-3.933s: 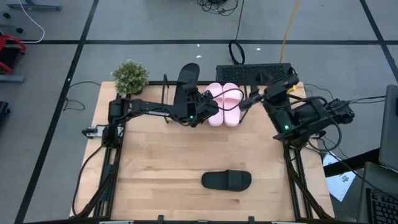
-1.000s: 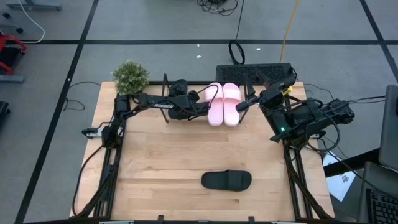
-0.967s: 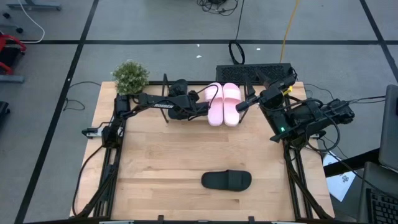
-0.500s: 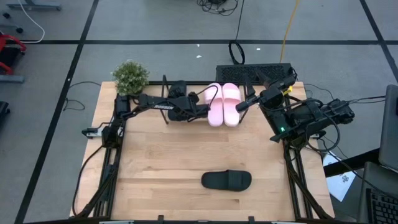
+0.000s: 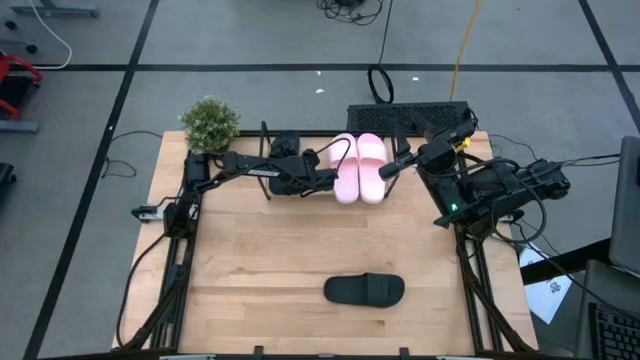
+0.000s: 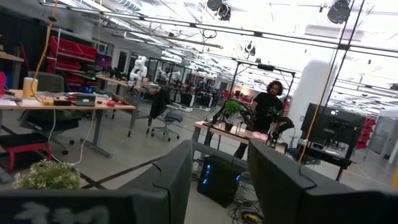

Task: Pick and place slides into the shelf
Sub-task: Put the top black slide on the shelf

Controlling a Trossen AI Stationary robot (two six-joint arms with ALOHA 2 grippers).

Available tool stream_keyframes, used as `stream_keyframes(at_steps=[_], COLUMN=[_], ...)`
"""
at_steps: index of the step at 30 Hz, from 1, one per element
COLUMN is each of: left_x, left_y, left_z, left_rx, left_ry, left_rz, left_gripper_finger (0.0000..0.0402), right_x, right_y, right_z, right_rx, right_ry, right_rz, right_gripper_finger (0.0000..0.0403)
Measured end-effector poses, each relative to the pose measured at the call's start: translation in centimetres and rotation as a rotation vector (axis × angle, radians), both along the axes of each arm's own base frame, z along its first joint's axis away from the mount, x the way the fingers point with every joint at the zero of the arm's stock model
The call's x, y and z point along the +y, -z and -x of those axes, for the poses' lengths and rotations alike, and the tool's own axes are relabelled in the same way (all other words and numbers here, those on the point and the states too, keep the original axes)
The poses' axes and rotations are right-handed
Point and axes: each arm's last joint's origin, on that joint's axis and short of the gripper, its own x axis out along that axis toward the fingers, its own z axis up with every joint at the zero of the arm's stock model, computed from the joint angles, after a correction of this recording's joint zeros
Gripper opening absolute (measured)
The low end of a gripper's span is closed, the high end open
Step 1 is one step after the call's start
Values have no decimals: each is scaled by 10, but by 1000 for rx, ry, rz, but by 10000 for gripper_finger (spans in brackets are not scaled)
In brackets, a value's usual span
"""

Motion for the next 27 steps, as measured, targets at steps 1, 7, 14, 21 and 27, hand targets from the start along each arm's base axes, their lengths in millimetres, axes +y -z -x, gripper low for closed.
stream_keyframes(at_steps=[1,7,14,21,27], left_x=[0,0,0,-2,-5], left_y=[-1,-14,-18,-19,-18], left_z=[0,-7,-7,-1,-2], left_rx=[4,-21,-13,-6,-17], left_ry=[0,15,15,-22,-27], left_rz=[-1,-32,-31,-29,-13], left_gripper_finger=[1,1,1,1,1], right_x=[-1,-6,-6,-6,-5], right_y=[0,3,4,4,4], right_z=[-1,-5,-7,-7,-7], right_rx=[4,15,31,33,33], right_ry=[4,17,17,17,16], right_rz=[1,-2,0,1,3], right_gripper_finger=[146,146,146,146,146])
